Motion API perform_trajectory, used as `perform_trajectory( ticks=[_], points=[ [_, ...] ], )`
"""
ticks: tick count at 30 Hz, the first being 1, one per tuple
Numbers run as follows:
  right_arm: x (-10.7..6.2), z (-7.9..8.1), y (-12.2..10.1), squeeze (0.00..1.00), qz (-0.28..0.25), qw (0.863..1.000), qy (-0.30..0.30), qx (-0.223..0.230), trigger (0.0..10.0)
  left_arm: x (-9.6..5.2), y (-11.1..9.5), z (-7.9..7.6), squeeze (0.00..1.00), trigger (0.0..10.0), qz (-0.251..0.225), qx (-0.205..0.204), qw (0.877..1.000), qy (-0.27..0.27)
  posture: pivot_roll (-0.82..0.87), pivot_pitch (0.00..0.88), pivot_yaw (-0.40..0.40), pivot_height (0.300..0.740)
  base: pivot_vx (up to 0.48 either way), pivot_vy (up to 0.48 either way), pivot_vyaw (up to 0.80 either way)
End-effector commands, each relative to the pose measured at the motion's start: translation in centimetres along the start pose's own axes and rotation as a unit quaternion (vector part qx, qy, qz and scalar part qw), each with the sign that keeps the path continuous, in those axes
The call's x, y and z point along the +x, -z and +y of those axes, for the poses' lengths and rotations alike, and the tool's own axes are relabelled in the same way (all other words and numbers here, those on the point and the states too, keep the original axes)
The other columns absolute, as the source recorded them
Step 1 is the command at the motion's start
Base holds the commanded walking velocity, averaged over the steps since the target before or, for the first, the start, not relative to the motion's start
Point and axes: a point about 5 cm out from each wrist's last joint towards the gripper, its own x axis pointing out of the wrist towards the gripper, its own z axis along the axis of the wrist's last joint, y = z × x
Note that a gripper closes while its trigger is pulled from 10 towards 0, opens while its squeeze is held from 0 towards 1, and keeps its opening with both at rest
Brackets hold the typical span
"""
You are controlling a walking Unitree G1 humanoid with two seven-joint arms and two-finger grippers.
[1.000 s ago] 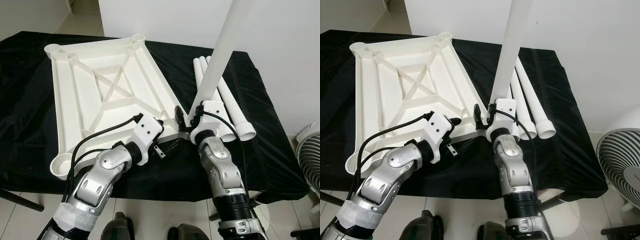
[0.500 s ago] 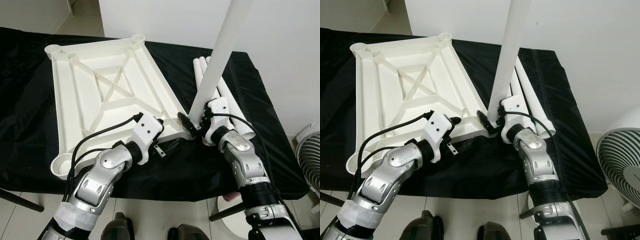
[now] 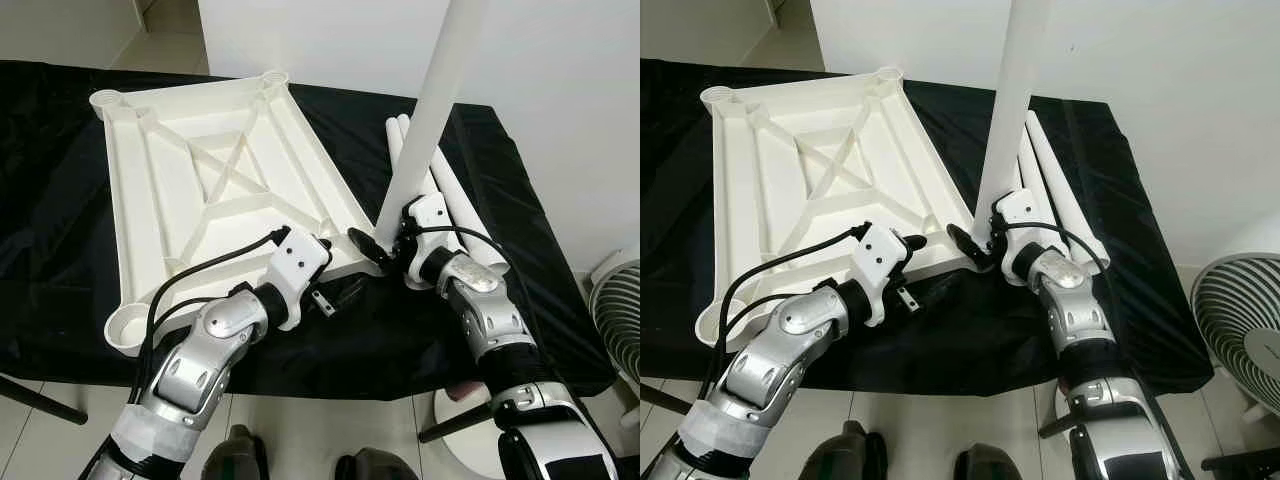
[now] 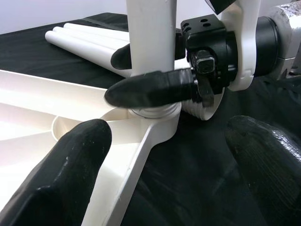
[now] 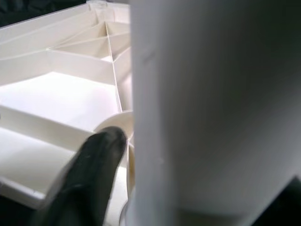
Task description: Building children table
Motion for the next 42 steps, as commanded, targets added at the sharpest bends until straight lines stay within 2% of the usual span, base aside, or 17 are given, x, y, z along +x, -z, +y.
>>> perform_trajectory(
  ticks=[1,10,11,14,18,20,21,26,27,28,30,31,33,40,41,42],
  points=[
    [0.1,0.3,0.4,0.00,0.015,1.000,-0.015,-0.006,0.0,0.0,0.0,-0.3,0.00,10.0,-0.001,0.001,1.000,0.012,-0.02,0.020,-0.028,0.740,0.000,0.000,0.00],
    [-0.4,0.6,1.4,0.00,0.012,1.000,-0.003,0.027,0.0,-0.1,0.2,-0.5,0.00,10.0,0.000,-0.002,1.000,0.014,-0.02,0.019,-0.031,0.740,0.000,0.000,0.00],
    [-0.3,0.8,1.4,0.00,0.008,0.999,0.009,0.044,10.0,-0.1,0.3,-0.5,0.00,10.0,0.002,-0.001,1.000,0.016,-0.03,0.018,-0.031,0.740,0.000,0.000,0.00],
    [-0.4,1.1,1.4,0.00,0.011,0.997,0.041,0.067,10.0,-0.2,0.4,-0.5,0.00,10.0,0.001,0.009,1.000,0.018,-0.03,0.016,-0.028,0.740,0.000,0.000,0.00],
    [-0.4,1.1,1.5,0.00,0.020,0.994,0.074,0.073,10.0,-0.3,0.5,-0.4,0.00,10.0,0.001,0.018,1.000,0.019,-0.03,0.016,-0.026,0.740,0.000,0.000,0.00],
    [-0.5,0.9,1.9,0.00,0.035,0.979,0.164,0.112,10.0,-0.3,0.6,-0.4,0.00,10.0,0.004,0.025,0.999,0.021,-0.03,0.016,-0.026,0.740,0.000,0.000,0.00],
    [-0.6,0.9,2.0,0.00,0.038,0.973,0.194,0.117,10.0,-0.4,0.6,-0.4,0.00,10.0,0.005,0.026,0.999,0.021,-0.03,0.015,-0.025,0.740,0.000,0.000,0.00],
    [-0.6,1.6,1.9,0.00,0.034,0.967,0.225,0.117,10.0,-0.4,0.6,-0.4,0.00,10.0,0.004,0.029,0.999,0.021,-0.03,0.014,-0.024,0.740,0.000,0.000,0.00],
    [-0.7,2.1,1.8,0.00,0.030,0.960,0.248,0.123,10.0,-0.4,0.6,-0.5,0.00,10.0,0.003,0.033,0.999,0.022,-0.03,0.012,-0.025,0.740,0.000,0.000,0.00],
    [-0.7,2.1,1.8,0.00,0.030,0.960,0.248,0.123,10.0,-0.4,0.6,-0.5,0.00,10.0,0.003,0.033,0.999,0.022,-0.03,0.012,-0.025,0.740,0.000,0.000,0.00],
    [-0.6,3.5,1.3,0.00,0.017,0.949,0.282,0.140,10.0,-0.4,0.6,-0.5,0.00,10.0,0.001,0.039,0.999,0.023,-0.03,0.009,-0.025,0.740,0.000,0.000,0.00],
    [-0.6,3.5,1.3,0.00,0.017,0.949,0.282,0.140,10.0,-0.4,0.6,-0.5,0.00,10.0,0.001,0.039,0.999,0.023,-0.03,0.009,-0.025,0.740,0.000,0.000,0.00],
    [0.0,5.0,0.6,0.00,0.007,0.955,0.264,0.135,10.0,-0.4,0.5,-0.4,0.00,10.0,-0.002,0.042,0.999,0.022,-0.03,0.002,-0.025,0.740,0.000,0.000,0.00],
    [-0.1,4.6,0.2,0.00,0.009,0.951,0.273,0.145,10.0,-0.4,0.5,-0.2,0.00,10.0,-0.006,0.049,0.999,0.023,-0.03,0.002,-0.025,0.740,0.000,0.000,0.00],
    [-0.1,4.8,0.1,1.00,0.008,0.951,0.270,0.150,10.0,-0.5,0.5,-0.2,0.00,10.0,-0.006,0.049,0.999,0.023,-0.03,0.003,-0.026,0.740,0.000,0.000,0.00],
    [-0.1,4.8,0.1,1.00,0.008,0.951,0.270,0.150,10.0,-0.5,0.5,-0.2,0.00,10.0,-0.006,0.049,0.999,0.023,-0.03,0.003,-0.026,0.740,0.000,0.000,0.00]
  ],
)
